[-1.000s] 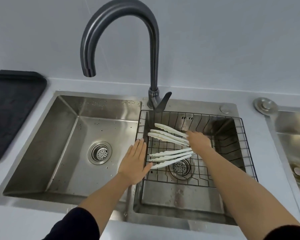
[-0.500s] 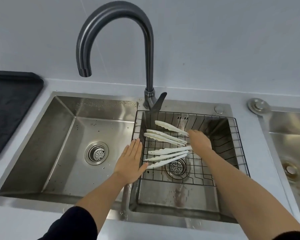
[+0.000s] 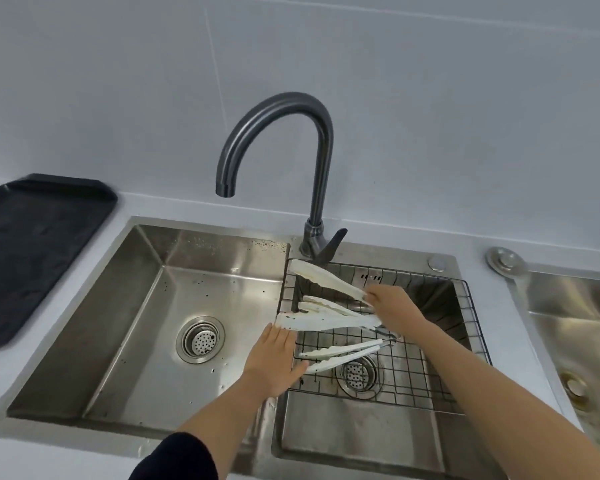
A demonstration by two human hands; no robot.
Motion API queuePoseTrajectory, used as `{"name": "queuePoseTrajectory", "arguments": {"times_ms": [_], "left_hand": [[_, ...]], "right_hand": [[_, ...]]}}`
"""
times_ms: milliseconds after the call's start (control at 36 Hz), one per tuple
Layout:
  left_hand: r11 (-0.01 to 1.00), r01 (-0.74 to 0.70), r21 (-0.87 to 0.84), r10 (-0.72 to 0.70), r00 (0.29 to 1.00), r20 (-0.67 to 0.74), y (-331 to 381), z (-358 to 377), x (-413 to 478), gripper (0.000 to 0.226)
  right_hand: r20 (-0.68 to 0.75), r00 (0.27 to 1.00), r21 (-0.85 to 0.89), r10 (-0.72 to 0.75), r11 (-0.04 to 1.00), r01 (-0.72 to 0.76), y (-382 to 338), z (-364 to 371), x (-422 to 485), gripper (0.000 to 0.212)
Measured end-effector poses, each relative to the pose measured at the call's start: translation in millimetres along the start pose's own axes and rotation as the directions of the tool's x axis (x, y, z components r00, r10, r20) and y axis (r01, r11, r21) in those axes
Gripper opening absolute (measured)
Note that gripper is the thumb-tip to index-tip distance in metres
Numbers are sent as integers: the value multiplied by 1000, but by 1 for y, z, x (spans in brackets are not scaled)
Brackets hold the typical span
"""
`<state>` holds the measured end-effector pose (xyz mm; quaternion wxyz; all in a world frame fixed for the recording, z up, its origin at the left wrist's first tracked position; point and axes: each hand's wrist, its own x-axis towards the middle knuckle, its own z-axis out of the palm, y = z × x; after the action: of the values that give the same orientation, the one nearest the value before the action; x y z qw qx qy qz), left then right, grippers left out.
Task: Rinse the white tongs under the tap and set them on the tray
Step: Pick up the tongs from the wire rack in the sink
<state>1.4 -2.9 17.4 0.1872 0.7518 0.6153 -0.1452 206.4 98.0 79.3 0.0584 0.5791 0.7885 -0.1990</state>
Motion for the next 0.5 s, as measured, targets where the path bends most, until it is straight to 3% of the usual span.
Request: {"name": "queuePoseTrajectory", "arguments": {"times_ms": [222,361,444,500], "left_hand": [[977,42,-207,-51,998,-38,-16,-10,-6,82],[902,155,-402,-179,984,-23,-37,-24,-17,84],[730,211,-650,-281,960,-3,-54,-32,-22,65],[503,229,-833,-339,939,53,-65,-36,-24,49]], "right_hand": [[120,992,300,42,951,-76,-61,7,8,29],[269,951,535,154,797,-280,-97,25,12,25],[348,921,618,173,697,-364,-117,40,13,30],[379,906,680,187,608,-410,-132,45,13,21]]}}
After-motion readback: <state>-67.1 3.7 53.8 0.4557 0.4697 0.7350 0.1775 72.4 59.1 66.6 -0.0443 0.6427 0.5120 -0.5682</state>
